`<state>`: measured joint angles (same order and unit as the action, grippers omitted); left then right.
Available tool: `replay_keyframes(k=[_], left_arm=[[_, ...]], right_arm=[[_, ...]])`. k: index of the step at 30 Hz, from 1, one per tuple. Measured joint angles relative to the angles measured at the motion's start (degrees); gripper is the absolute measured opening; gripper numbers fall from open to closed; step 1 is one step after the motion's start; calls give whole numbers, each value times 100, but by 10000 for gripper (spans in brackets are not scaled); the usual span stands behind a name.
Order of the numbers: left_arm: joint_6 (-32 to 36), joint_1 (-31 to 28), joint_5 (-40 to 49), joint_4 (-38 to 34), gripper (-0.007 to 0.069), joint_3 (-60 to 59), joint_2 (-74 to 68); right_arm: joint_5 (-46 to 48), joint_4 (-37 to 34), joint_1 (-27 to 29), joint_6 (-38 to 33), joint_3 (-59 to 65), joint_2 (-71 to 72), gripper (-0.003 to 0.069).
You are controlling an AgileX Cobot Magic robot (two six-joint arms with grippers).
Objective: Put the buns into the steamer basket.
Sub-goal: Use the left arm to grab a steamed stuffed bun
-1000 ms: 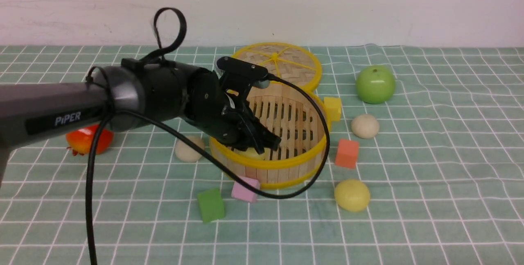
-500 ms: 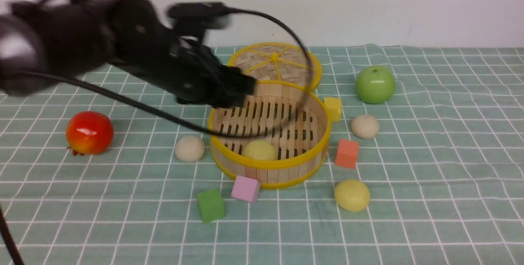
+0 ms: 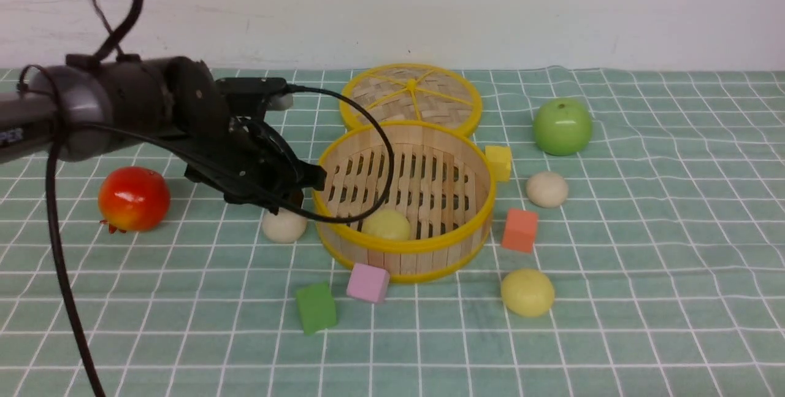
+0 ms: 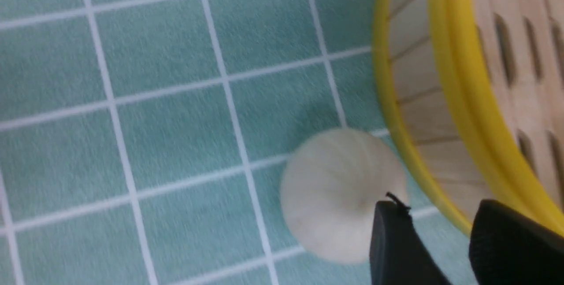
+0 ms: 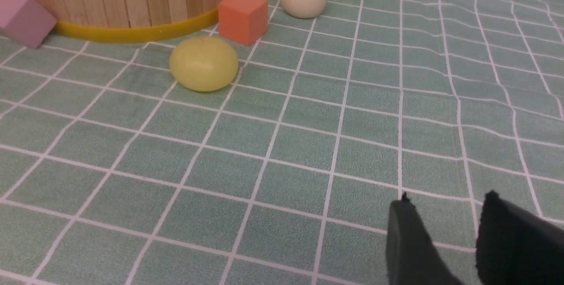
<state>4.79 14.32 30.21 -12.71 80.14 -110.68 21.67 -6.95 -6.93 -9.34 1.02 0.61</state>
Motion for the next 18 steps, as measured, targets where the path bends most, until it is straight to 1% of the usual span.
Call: replay_keyframes(k=[6,18], left_arm=[[18,2,-342,239,267,0,-112],[25,2,-371,353,268,0,-272]], right_arm=[[0,0,0,0,0,0,240],[0,0,0,0,0,0,240]])
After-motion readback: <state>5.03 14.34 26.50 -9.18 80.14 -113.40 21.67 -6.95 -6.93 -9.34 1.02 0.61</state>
